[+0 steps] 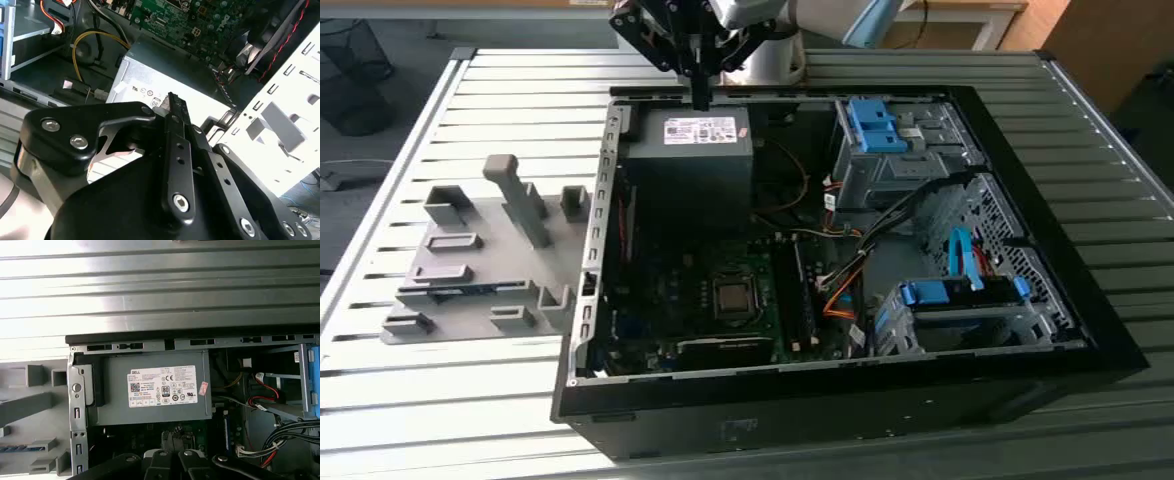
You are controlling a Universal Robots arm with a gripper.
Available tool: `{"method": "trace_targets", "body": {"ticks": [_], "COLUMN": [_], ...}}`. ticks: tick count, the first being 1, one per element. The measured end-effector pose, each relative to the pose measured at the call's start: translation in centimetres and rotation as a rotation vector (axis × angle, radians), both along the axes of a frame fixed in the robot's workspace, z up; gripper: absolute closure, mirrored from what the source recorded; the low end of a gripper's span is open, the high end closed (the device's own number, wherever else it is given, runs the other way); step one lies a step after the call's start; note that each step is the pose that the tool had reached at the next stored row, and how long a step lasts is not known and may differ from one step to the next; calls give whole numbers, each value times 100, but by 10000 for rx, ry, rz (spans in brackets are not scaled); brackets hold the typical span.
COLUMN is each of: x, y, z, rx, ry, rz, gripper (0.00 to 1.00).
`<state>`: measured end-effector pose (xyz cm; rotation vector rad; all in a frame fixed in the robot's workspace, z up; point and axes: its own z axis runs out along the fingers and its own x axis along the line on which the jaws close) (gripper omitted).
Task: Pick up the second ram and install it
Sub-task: 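Reach for the second ram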
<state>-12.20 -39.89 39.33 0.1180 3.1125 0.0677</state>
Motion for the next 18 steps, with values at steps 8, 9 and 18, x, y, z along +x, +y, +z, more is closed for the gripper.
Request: {"method": "trace_targets", "body": {"ticks": [8,9,18], "x": [-16,-20,-66], "y": [0,0,0], "z": [0,-1,-6], "rx": [0,0,0], "ry": [0,0,0], "rz": [-1,0,0], "gripper": [89,89,89]}}
